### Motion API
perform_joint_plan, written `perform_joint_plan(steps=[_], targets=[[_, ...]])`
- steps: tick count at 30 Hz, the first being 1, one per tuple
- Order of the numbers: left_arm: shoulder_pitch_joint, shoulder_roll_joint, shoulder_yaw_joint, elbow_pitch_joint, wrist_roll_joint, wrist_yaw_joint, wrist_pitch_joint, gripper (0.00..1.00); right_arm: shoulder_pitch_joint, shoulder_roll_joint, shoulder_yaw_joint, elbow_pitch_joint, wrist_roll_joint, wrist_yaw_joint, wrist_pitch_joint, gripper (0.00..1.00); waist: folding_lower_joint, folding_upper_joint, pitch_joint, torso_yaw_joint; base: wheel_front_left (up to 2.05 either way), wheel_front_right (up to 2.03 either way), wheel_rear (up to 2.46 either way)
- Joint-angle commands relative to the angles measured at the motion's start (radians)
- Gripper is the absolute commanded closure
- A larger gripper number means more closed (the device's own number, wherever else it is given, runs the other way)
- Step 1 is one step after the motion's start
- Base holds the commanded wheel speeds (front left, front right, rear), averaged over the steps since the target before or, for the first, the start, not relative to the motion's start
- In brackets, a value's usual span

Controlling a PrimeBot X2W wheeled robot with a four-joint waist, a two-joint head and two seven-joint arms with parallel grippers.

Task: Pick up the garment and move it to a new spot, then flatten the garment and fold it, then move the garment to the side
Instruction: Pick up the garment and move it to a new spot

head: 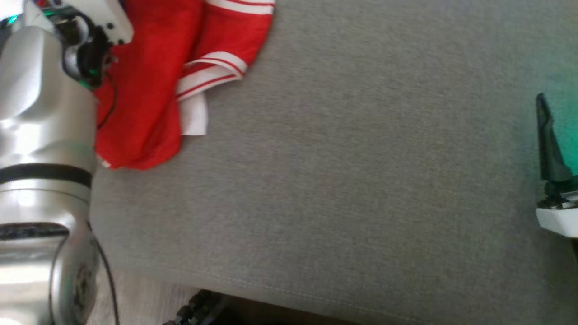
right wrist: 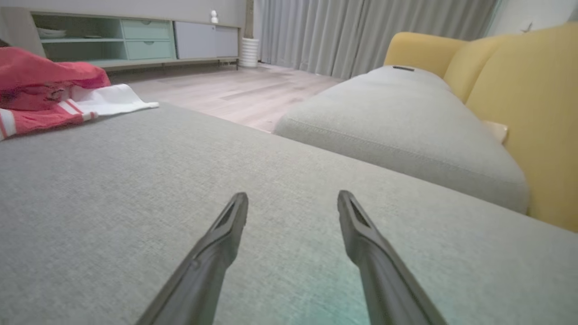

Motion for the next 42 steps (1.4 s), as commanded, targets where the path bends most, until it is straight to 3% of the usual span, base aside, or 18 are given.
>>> perform_joint_plan(steps=[1,5,6,7,14,23,31,36,42], targets=[[-0.043,0.062,0.025,-0.018,-0.001,0.005,-0.011,0.00,0.002,-0.007,0.006,-0.031,0.002,0.008,-0.009,0.00,0.0000,0.0000,0.034,-0.036,0.00,0.00,0.00],[-0.072,0.086,0.030,0.062,-0.004,0.014,-0.046,0.00,0.007,0.008,-0.012,-0.041,0.002,0.008,-0.009,0.00,0.0000,0.0000,0.057,-0.066,0.00,0.00,0.00],[-0.076,0.093,0.033,0.079,-0.005,0.019,-0.057,0.08,0.006,0.013,-0.015,-0.041,0.002,0.008,-0.009,0.00,0.0000,0.0000,0.058,-0.073,0.00,0.00,0.00],[-0.084,0.106,0.031,0.103,0.000,0.026,-0.094,1.00,0.007,0.020,-0.014,-0.042,0.000,0.008,-0.009,0.00,0.0000,0.0000,0.059,-0.082,0.00,0.00,0.00],[-0.139,0.130,-0.001,0.133,0.021,-0.012,-0.231,1.00,0.009,0.047,-0.011,-0.028,-0.006,0.008,-0.009,0.00,0.0000,0.0000,0.020,-0.079,0.00,0.00,0.00],[-0.207,0.155,-0.103,0.116,0.078,-0.077,-0.318,1.00,-0.011,0.130,0.056,0.022,-0.008,0.008,-0.009,0.00,0.0000,0.0000,-0.165,-0.107,0.00,0.00,0.00],[-0.254,0.153,-0.212,0.031,0.071,-0.094,-0.285,1.00,-0.032,0.215,0.119,0.054,-0.011,0.008,-0.009,0.00,0.0000,0.0000,-0.318,-0.207,0.00,0.00,0.00],[-0.253,0.151,-0.347,-0.096,-0.013,-0.094,-0.227,1.00,-0.037,0.277,0.146,0.042,-0.010,0.008,-0.009,0.00,0.0000,0.0000,-0.388,-0.319,0.00,0.00,0.00],[-0.229,0.137,-0.439,-0.235,-0.101,-0.094,-0.192,1.00,-0.043,0.313,0.174,0.018,-0.005,0.008,-0.009,0.00,0.0000,0.0000,-0.421,-0.442,0.00,0.00,0.00]])
